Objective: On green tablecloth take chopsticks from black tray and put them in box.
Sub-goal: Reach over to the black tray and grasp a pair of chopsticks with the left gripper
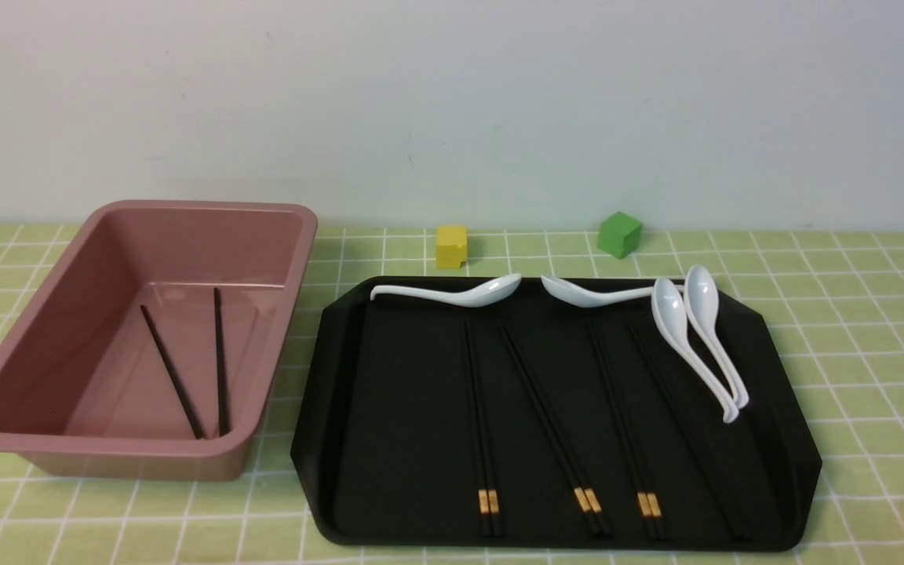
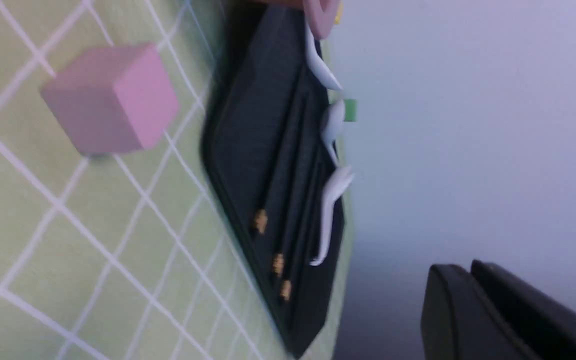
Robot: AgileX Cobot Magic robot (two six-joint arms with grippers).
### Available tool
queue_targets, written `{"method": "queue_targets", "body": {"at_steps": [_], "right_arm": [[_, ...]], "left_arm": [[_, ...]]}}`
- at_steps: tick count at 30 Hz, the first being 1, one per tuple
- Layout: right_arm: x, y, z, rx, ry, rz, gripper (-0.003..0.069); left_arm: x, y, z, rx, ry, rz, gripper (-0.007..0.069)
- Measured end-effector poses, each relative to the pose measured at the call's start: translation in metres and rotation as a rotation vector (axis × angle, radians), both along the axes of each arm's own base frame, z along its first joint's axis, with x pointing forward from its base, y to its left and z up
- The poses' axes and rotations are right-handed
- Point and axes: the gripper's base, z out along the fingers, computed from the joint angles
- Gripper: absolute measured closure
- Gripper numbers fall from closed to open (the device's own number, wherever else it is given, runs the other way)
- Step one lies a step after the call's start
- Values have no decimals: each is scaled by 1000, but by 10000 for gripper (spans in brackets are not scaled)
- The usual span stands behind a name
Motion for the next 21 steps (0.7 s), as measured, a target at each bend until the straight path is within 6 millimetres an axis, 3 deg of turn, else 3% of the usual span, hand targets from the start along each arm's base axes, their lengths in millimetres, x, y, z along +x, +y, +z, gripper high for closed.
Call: {"method": "queue_targets", "body": {"at_steps": [7,11,12,14,16,17,21], "right_arm": [[0,0,0,0,0,0,419],[0,0,0,0,0,0,419],[0,0,0,0,0,0,419],[0,0,0,0,0,0,419],[0,0,0,0,0,0,419],[0,0,0,0,0,0,419],[0,0,0,0,0,0,419]], "left_arm": [[3,6,16,-79,-92,85,569],[-7,10,89,57,-342,92,608],[-6,9,88,63,-333,89,611],[1,2,129,256,-335,2,637],[20,-8,142,417,-209,-126,637],[19,-8,144,433,-209,-138,637],[75,-20,137,766,324,-510,637]]}}
